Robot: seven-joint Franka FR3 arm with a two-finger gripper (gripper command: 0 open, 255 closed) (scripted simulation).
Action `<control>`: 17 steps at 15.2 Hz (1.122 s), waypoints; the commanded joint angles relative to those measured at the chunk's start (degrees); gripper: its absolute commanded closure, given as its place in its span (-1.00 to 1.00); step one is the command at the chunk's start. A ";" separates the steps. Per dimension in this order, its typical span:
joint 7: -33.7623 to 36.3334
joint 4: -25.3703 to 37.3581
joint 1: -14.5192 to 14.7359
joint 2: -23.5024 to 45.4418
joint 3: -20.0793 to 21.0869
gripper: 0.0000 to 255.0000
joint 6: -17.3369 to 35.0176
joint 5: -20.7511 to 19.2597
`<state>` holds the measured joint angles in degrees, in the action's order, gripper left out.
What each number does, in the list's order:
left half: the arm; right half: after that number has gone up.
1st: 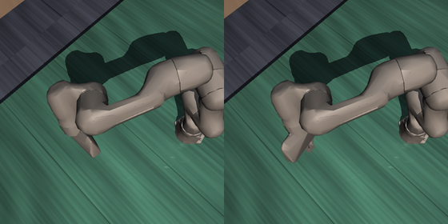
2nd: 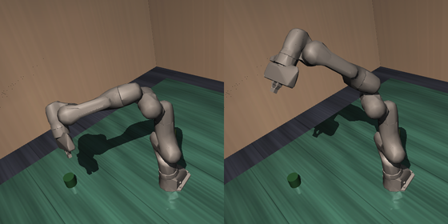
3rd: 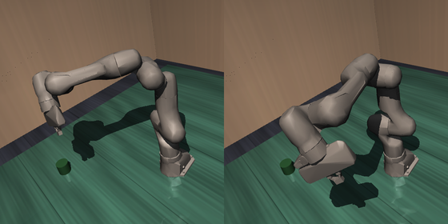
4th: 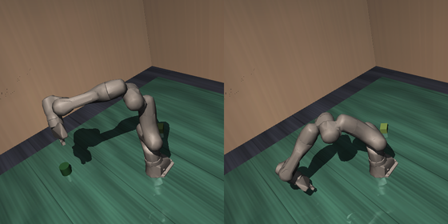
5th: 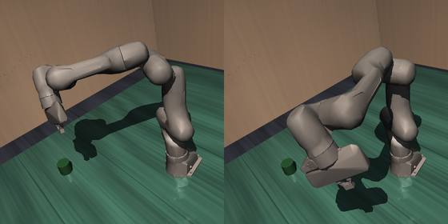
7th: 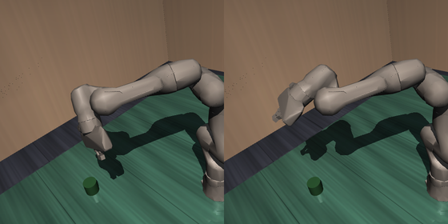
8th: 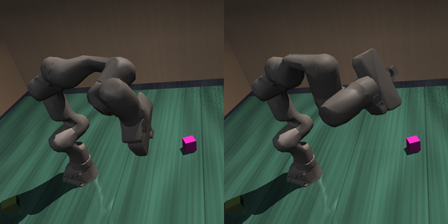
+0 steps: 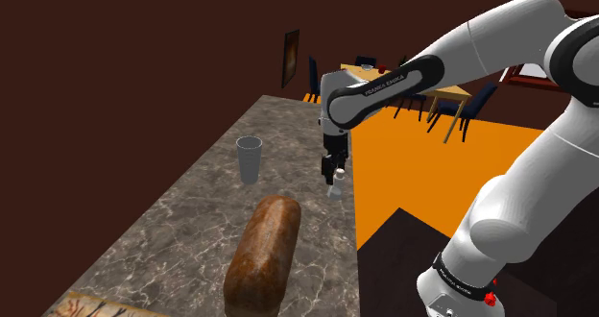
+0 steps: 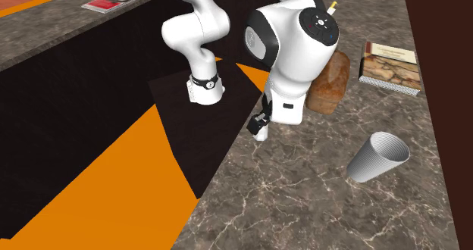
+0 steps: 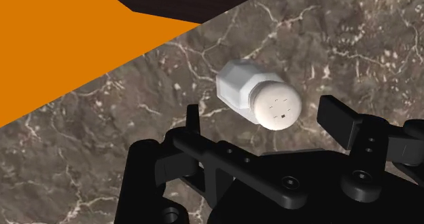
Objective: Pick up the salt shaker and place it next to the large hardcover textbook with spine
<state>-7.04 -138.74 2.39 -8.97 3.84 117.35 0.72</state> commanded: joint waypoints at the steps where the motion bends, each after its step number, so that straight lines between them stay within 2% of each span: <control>1: 0.13 -0.72 0.07 0.34 0.08 -1.00 1.09 0.03; 8: 0.13 -0.70 0.07 0.35 0.08 -1.00 1.08 0.03; 9: 0.13 -0.70 0.07 0.35 0.08 1.00 1.08 0.03; 17: 0.12 -0.67 0.06 0.35 0.08 1.00 1.06 0.03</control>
<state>-6.92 -139.38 2.46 -8.64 3.93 118.43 0.76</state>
